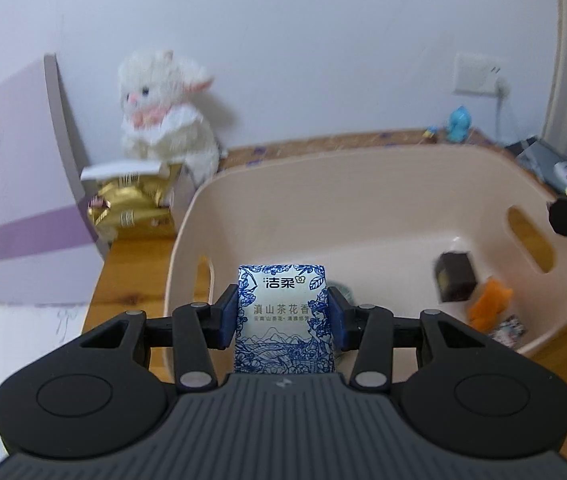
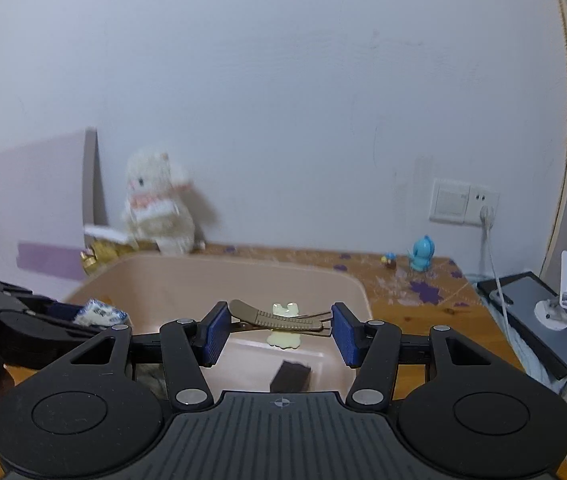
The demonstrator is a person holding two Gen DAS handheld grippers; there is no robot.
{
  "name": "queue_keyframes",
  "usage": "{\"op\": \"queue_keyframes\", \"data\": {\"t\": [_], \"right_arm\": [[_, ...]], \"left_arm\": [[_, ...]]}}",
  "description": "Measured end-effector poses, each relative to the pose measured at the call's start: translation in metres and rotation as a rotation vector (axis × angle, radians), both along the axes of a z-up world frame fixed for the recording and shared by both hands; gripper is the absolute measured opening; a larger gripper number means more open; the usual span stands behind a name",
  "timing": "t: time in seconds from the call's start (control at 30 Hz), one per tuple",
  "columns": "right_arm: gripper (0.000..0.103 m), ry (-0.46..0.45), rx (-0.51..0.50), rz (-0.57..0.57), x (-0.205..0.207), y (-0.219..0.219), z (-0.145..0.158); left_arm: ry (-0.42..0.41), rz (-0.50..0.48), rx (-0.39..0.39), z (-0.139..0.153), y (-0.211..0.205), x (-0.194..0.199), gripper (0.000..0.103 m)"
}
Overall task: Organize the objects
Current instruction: 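Carry the clip and tissue pack over the bin and open both tools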
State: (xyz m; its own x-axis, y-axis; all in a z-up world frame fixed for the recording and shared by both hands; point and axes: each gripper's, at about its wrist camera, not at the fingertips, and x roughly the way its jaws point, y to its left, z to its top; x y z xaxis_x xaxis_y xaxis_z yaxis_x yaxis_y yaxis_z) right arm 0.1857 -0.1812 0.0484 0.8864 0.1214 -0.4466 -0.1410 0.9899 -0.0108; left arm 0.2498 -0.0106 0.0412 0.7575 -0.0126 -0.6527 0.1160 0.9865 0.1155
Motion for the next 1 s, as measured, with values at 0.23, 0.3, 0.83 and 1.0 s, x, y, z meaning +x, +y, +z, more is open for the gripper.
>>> {"op": "queue_keyframes", "data": {"t": [0.23, 0.3, 0.83, 1.0], "right_arm": [[0.052, 0.1, -0.019, -0.015, 0.023, 0.004, -0.029], [0.056, 0.113, -0.013, -0.018, 0.022, 0.003, -0.031], [0.099, 0.04, 0.049, -0.021, -0.035, -0.003, 0.007], [0.102, 0.04, 0.042, -0.004, -0.058, -0.002, 0.014]], "left_arm": [[0.041, -0.011, 0.044, -0.015, -0.004, 0.004, 0.048], [0.042, -0.016, 0.028, -0.013, -0.005, 0.002, 0.049], [-0.065, -0.014, 0.002, 0.028, -0.003, -0.056, 0.088], [-0.06, -0.01, -0.01, 0.035, 0.004, -0.08, 0.089]]}}
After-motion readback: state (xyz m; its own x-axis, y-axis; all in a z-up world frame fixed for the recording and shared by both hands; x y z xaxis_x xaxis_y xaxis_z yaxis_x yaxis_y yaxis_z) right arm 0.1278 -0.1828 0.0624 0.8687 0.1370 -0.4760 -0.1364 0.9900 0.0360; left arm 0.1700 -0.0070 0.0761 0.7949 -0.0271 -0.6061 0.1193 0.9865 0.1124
